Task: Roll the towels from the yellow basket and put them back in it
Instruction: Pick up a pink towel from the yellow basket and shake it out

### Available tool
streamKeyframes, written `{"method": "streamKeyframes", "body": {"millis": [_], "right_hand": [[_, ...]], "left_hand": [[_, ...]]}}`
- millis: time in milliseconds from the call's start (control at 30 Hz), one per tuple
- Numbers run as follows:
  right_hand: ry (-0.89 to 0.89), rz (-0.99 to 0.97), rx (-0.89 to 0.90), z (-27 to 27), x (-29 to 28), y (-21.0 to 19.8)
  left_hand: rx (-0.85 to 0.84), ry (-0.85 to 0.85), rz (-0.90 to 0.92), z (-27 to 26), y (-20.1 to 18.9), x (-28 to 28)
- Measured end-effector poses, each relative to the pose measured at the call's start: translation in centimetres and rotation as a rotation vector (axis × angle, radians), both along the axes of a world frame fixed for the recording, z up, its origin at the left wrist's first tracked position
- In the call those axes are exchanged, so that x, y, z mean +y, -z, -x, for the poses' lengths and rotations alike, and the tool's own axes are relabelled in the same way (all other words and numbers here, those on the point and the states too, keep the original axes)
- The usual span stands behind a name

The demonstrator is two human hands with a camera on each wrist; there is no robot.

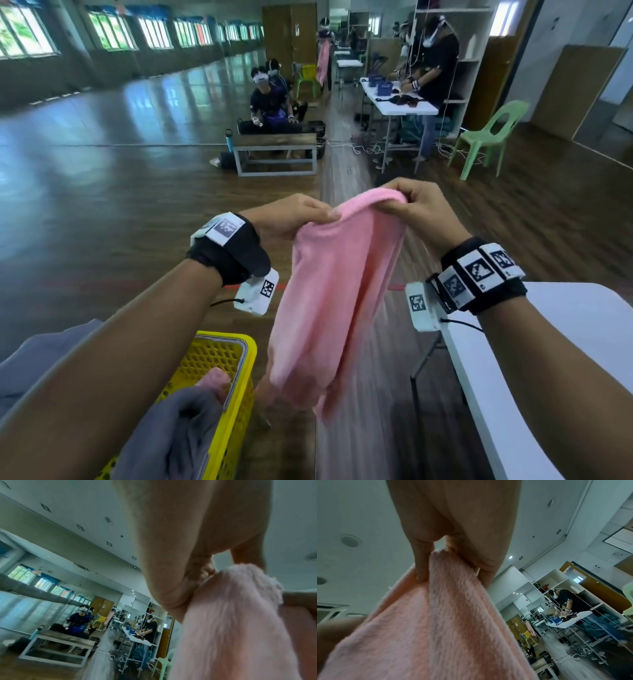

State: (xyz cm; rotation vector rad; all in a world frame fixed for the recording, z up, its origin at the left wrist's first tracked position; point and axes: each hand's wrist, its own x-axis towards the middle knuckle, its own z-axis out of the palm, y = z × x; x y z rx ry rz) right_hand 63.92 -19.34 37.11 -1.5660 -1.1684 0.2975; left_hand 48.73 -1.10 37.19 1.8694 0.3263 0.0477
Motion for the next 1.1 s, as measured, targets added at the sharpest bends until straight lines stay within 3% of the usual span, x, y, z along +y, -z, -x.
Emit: {"method": "streamKeyframes", "body": {"millis": [67,133,200,267,367,533,633,733,867,1000,1100], "right_hand": [[-0.016,0.019,0.037,0.0,0.3,-0.2],[-0.121,0.160,0.053,0.7,0.7,0.0],[-0.218,0.275,0.125,1.6,1.4,0.4],[-0.282,0.250,0.249,2.5,2.3,0.3],[-0.267,0.034,0.367,2.3,2.9,-1.1],[0.026,-0.166,0.203,0.2,2.2,-2.5],[-0.028,-0.004,0.191,0.4,1.5,-2.3],[-0.246,0.236,0.205,2.1,1.8,-1.5],[-0.294,0.023,0.420,2.4,2.6,-1.5],[-0.281,-0.106,0.431,2.3,2.3,-1.8],[-0.296,-0.132,0.467,2.3,2.5,-1.4]], "left_hand": [[-0.134,-0.139,-0.019,0.6,-0.6,0.4],[-0.299,-0.251,-0.084,0.5,-1.8,0.9],[-0.362,-0.223,-0.171,0.0,-3.1,0.9],[-0.327,-0.134,-0.252,-0.4,-4.3,0.2],[-0.257,-0.060,-0.284,-0.8,-5.4,-1.1],[-0.025,-0.071,-0.085,-0.1,-2.6,-0.5],[-0.241,-0.166,0.114,0.4,-2.1,0.0],[-0.350,-0.180,-0.034,-0.2,-3.8,-0.1],[-0.289,-0.040,-0.178,-1.0,-5.7,-1.8],[-0.207,0.069,0.122,-0.4,-6.5,-2.3],[-0.260,-0.035,-0.129,-0.6,-6.6,-1.5]]}}
